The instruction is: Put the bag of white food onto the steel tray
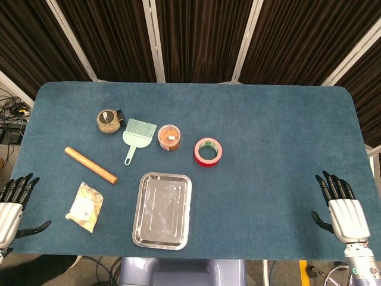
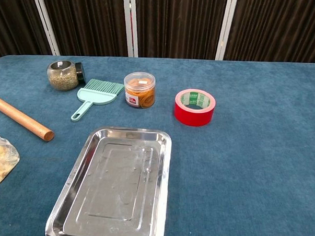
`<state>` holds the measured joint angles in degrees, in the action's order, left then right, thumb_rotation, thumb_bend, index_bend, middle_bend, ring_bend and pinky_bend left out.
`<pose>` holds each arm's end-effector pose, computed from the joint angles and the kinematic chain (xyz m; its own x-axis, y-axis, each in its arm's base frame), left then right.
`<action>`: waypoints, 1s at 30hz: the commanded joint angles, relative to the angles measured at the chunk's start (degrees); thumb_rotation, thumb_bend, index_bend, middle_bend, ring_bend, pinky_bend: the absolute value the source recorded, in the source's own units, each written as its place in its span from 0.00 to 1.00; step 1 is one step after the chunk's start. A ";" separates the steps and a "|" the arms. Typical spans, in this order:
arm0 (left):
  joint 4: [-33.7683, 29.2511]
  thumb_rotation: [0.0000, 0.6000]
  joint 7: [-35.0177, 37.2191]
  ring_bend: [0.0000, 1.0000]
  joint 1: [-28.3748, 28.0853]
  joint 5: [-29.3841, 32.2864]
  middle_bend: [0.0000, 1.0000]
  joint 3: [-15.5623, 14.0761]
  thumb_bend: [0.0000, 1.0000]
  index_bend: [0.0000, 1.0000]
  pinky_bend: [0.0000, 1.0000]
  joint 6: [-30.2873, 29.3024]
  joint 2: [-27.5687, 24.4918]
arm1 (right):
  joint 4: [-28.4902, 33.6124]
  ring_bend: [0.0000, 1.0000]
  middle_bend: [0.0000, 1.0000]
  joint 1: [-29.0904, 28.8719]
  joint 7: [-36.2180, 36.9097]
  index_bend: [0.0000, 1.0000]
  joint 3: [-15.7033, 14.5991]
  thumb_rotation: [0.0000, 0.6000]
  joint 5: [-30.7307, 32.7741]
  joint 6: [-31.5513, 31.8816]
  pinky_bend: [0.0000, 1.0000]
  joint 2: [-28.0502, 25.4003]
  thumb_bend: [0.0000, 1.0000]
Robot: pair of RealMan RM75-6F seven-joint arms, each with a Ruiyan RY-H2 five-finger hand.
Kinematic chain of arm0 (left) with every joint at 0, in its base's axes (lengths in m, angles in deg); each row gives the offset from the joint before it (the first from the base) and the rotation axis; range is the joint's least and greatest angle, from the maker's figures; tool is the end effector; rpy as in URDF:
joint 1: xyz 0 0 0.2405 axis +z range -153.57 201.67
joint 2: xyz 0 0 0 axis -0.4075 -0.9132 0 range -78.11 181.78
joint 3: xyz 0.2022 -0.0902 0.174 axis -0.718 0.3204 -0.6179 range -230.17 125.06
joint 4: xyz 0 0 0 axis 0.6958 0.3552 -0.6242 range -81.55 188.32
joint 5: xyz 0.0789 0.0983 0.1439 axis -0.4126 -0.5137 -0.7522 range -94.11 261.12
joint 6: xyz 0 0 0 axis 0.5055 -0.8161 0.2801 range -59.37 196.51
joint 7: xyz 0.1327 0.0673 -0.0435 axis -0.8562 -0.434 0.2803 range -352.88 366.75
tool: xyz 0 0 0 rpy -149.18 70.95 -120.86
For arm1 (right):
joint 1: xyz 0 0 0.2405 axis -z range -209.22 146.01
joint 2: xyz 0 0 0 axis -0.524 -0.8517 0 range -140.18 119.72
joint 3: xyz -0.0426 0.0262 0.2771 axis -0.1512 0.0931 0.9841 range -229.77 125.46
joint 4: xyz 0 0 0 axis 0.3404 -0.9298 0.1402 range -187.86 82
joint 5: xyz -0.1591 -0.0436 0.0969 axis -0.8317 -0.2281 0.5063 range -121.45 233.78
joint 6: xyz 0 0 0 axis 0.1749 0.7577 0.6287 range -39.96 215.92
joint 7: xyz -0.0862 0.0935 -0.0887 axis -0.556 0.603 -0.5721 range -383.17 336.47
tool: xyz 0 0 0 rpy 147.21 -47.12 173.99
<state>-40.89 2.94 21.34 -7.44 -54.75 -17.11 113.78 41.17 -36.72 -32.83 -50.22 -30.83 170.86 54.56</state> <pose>-0.3234 0.1622 0.1811 0.4691 0.0900 0.8785 0.8830 -0.0632 -0.4650 -0.3202 -0.1900 0.1717 0.5083 -0.0522 0.8596 -0.8611 -0.0425 0.5066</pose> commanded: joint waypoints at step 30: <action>-0.71 1.00 -25.83 0.05 -11.76 13.43 0.05 0.28 0.17 0.10 0.18 25.68 11.73 | 0.34 0.00 0.00 0.03 0.37 0.00 0.21 1.00 -0.05 0.34 0.09 -0.05 0.30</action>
<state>-42.47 -20.99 10.57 4.53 -54.92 7.40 123.65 41.52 -36.68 -32.47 -50.03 -30.89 171.20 54.53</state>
